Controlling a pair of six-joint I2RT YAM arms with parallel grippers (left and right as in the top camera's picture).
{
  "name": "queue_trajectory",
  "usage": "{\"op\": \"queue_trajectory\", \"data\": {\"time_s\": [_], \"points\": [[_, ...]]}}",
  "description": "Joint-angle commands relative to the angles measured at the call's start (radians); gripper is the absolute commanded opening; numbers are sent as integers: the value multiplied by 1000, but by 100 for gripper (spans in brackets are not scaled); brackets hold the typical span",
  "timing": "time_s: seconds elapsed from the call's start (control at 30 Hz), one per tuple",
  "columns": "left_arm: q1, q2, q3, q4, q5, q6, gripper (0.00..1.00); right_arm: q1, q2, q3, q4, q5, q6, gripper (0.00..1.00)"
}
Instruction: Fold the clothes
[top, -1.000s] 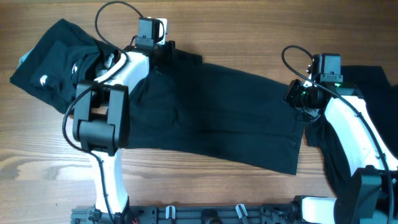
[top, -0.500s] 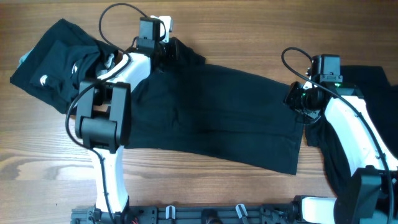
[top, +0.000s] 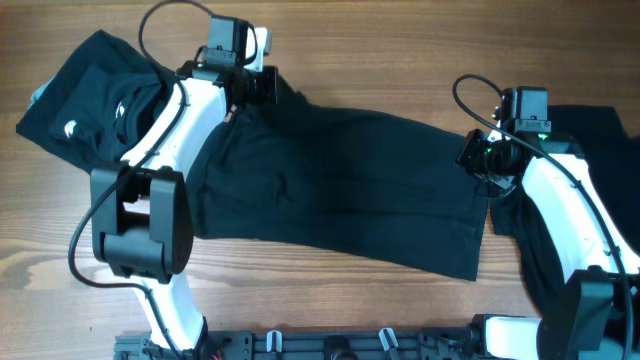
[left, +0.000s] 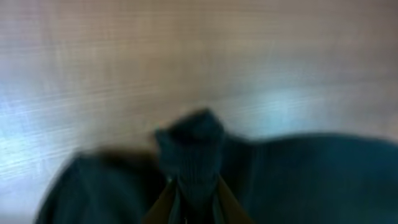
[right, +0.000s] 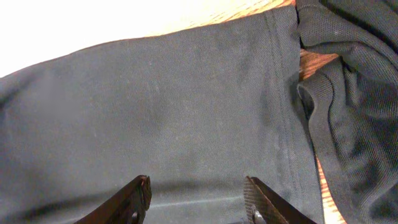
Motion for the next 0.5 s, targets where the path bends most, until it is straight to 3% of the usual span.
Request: {"op": "queue_trajectory", "data": {"time_s": [0.0, 0.2, 0.33, 0.47], "points": [[-19, -30, -2, -150, 44, -7, 26, -3, -11, -1, 9, -15, -14, 53], [-31, -87, -2, -183, 27, -6, 26, -3, -11, -1, 27, -15, -13, 54], [-31, -89, -2, -82, -180, -6, 31, -3, -11, -1, 35, -15, -12, 54], [-46, -87, -5, -126, -63, -14, 8, -3, -11, -1, 39, -15, -12, 54]]}}
